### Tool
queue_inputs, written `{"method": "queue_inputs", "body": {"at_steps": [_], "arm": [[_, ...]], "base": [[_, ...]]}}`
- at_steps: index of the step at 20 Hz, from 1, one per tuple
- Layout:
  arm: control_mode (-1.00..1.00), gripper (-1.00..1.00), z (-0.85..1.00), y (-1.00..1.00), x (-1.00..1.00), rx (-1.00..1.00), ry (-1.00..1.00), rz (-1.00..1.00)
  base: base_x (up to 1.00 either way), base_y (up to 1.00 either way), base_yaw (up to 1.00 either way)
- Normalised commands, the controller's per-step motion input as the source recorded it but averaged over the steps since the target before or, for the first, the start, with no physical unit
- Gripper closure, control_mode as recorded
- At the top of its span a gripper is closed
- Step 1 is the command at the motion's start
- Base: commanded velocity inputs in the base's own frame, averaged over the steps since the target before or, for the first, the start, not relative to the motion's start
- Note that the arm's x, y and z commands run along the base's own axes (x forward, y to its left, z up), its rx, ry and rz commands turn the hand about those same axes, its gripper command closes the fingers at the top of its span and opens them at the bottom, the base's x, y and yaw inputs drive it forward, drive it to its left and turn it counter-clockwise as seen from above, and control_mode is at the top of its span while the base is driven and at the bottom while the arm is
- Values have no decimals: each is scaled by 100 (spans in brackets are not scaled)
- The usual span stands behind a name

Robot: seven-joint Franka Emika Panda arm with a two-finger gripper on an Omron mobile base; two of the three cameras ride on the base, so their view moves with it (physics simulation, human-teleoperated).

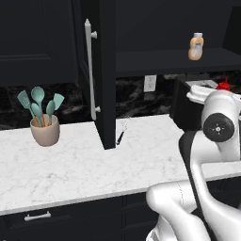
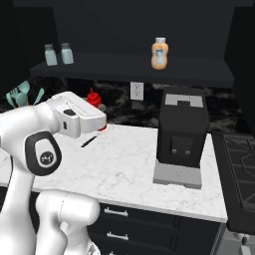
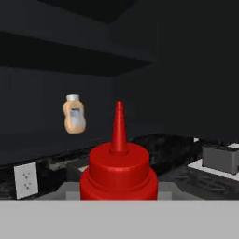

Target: Put the shaker and condiment bottle from the counter next to their counterparts in the cabinet.

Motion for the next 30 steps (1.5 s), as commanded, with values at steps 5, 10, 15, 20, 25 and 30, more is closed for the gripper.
{"method": "queue_inputs", "body": {"at_steps": [5,10,15,20,25,30], "arm": [[-100,100,94,0,-42,0,-10,20],[-100,100,58,18,-15,-4,0,13],[-100,100,17,33,3,-5,6,5],[-100,100,46,3,1,0,2,3],[-100,100,-8,28,24,-4,11,5],[-100,100,-7,14,72,0,0,0]], "base": [[0,0,0],[0,0,0],[0,0,0],[0,0,0],[0,0,0],[0,0,0]]}}
